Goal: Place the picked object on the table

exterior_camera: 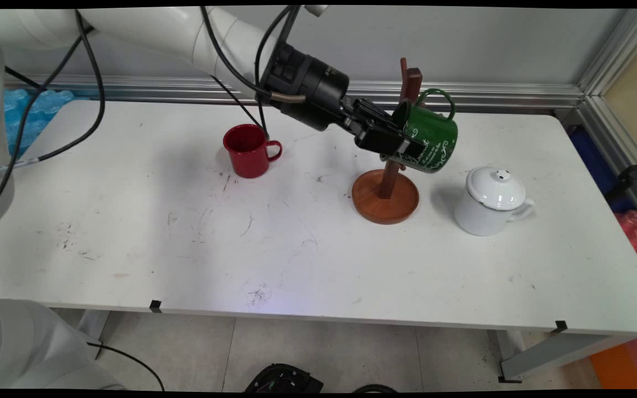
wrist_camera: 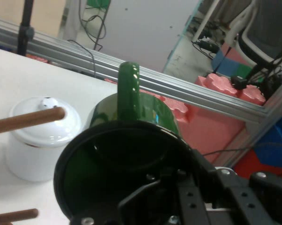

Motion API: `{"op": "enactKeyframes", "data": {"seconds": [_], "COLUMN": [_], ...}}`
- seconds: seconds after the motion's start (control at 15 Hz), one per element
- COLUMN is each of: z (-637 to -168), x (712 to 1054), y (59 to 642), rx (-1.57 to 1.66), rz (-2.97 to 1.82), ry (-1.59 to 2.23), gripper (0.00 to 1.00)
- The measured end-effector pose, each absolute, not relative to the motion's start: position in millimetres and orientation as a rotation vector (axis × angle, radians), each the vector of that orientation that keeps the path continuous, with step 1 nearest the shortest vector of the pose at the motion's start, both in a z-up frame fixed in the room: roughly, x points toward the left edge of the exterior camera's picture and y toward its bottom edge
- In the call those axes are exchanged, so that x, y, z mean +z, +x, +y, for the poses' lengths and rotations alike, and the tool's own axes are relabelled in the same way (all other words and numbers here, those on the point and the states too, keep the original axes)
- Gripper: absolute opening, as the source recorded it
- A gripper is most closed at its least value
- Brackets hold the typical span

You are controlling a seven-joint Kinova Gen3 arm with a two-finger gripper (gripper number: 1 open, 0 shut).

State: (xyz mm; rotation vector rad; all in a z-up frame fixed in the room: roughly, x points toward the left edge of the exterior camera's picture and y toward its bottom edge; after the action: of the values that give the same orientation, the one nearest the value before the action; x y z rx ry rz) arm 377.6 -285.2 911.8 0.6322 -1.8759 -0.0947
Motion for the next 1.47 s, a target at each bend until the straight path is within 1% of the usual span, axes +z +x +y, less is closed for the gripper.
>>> {"op": "enactKeyframes", "data": {"seconds": [0.8, 1.47], "z": [-244.7, -215.7], "x": [939.7, 964.2], "y": [385.3, 407.7], "rx": [-0.070, 0.026], "rz": [-1.970, -2.079], "ry": [0.618, 0.657], "gripper": [0.00, 0.00]}}
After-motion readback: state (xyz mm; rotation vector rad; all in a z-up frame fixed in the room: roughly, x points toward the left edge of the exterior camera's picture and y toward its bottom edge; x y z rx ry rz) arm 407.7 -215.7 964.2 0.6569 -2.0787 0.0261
